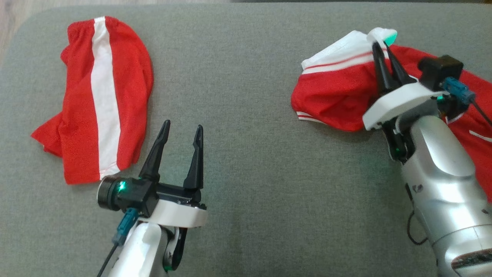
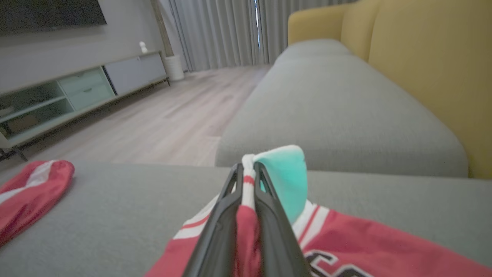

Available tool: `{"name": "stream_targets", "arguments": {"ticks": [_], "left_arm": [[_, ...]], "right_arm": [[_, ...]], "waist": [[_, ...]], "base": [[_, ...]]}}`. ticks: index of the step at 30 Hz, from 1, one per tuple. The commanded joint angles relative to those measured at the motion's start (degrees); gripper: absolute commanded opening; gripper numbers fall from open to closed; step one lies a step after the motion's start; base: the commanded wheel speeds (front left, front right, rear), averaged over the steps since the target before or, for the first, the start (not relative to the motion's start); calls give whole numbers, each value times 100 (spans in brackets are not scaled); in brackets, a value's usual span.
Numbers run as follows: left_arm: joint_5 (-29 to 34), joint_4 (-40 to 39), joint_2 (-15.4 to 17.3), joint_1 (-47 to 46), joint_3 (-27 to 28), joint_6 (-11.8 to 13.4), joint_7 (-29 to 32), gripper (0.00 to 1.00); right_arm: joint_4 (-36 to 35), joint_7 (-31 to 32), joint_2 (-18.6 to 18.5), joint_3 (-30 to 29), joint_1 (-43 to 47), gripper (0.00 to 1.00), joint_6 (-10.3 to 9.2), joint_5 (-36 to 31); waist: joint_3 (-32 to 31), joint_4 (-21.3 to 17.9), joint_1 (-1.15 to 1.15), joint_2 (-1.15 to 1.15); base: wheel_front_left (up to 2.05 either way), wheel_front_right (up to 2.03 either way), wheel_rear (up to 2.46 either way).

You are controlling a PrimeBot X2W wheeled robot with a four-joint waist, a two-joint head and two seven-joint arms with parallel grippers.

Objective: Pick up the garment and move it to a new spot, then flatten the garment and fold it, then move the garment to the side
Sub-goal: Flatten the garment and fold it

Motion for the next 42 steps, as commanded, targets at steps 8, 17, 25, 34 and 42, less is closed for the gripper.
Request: {"name": "stream_targets", "arguments": {"ticks": [8,17,25,34,42], "left_arm": [[-6,-215,14,75,348,47,-29,100],[8,-218,14,406,605,36,-29,100],[51,-283,14,552,725,5,-29,100],[91,-363,14,611,833,-14,-29,100],[41,-514,14,579,824,-15,-29,100]], "right_arm": [[-1552,-263,131,1289,466,0,-4,396],[-2629,518,-513,3969,1383,0,-4,1501],[-2482,907,-785,5246,1421,100,-4,1823],[-2151,317,-781,4181,1415,100,-4,1755],[-2214,-205,-680,1622,1880,100,-4,903]], "waist": [[-462,-39,0,0],[-909,-181,0,0],[-1077,-433,0,0],[-1106,-845,0,0],[-1088,-1056,0,0]], "base": [[0,0,0],[0,0,0],[0,0,0],[0,0,0],[0,0,0]]}}
